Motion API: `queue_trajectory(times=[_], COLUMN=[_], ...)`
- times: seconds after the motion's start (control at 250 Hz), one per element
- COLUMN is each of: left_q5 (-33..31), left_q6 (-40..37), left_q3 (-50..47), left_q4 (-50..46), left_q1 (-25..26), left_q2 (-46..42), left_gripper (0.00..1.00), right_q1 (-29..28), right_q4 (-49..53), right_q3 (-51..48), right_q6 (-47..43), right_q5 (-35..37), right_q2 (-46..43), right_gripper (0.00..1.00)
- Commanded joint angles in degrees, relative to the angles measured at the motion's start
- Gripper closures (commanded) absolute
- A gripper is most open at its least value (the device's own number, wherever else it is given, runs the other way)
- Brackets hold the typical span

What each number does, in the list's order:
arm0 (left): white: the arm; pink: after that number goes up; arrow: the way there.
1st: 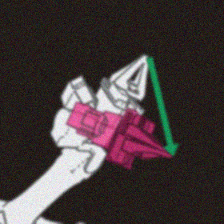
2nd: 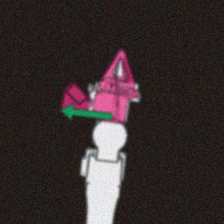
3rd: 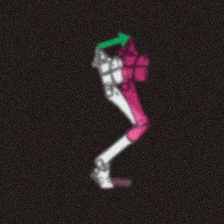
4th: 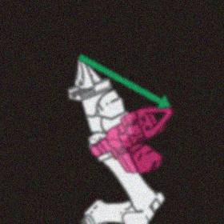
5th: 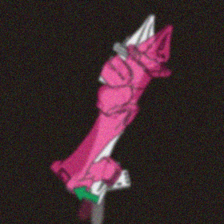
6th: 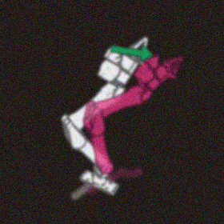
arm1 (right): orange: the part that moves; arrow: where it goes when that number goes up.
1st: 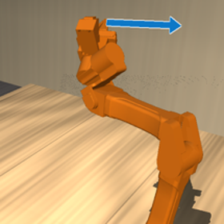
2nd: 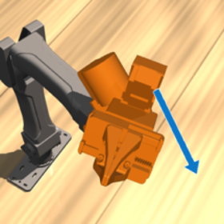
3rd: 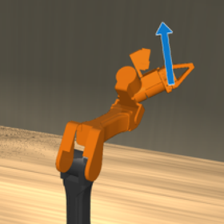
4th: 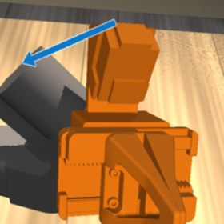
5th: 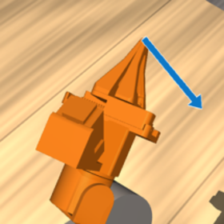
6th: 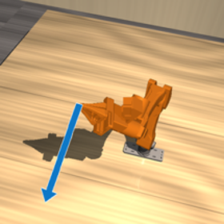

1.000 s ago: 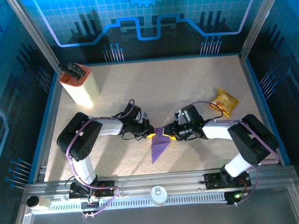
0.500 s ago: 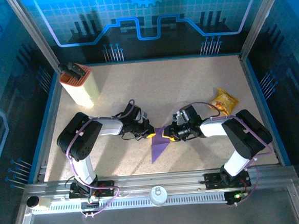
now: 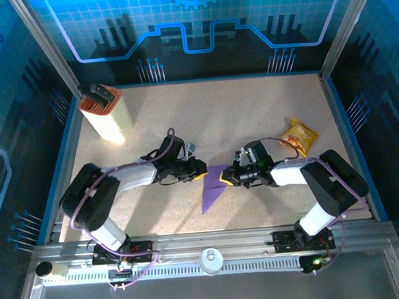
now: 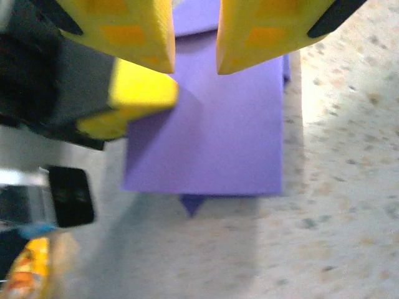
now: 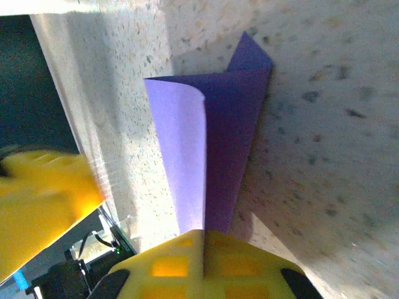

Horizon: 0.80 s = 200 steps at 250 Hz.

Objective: Fold a paper plane with a square sheet of paper (pick it up from the middle)

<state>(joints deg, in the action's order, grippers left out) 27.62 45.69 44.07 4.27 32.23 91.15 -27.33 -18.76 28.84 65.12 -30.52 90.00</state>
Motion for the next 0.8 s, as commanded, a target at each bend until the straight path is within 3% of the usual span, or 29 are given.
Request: queue_trajectory(times=[0.0,0.212,0.368,0.507,0.611,0.795], left_q5=[-7.6,-19.3,-28.8,-36.4,-38.4,-40.3], left_q6=[-9.5,-19.9,-26.4,-28.3,-30.7,-33.1], left_q3=[-1.7,-7.1,-7.4,-5.7,-4.7,-1.1], left_q4=[-3.5,-4.0,-5.1,-7.3,-7.6,-10.4], left_q1=[4.1,13.2,21.5,25.7,27.2,29.6], left_q2=[-6.8,-12.3,-10.9,-8.8,-7.2,-2.5], left_gripper=[0.74,0.73,0.64,0.62,0.53,0.51], right_q1=[1.2,1.2,1.0,0.8,0.5,0.0], right_q4=[-5.1,-0.4,1.6,1.7,1.5,-0.1], right_q3=[-2.6,-3.0,-2.6,-2.2,-2.1,-1.9], right_q6=[8.0,10.7,11.2,11.5,11.6,12.9], right_q5=[4.6,8.6,9.3,9.2,9.3,9.3], right_q2=[-3.4,-6.4,-7.3,-7.0,-6.4,-5.4], right_gripper=[0.98,1.0,1.0,1.0,1.0,1.0])
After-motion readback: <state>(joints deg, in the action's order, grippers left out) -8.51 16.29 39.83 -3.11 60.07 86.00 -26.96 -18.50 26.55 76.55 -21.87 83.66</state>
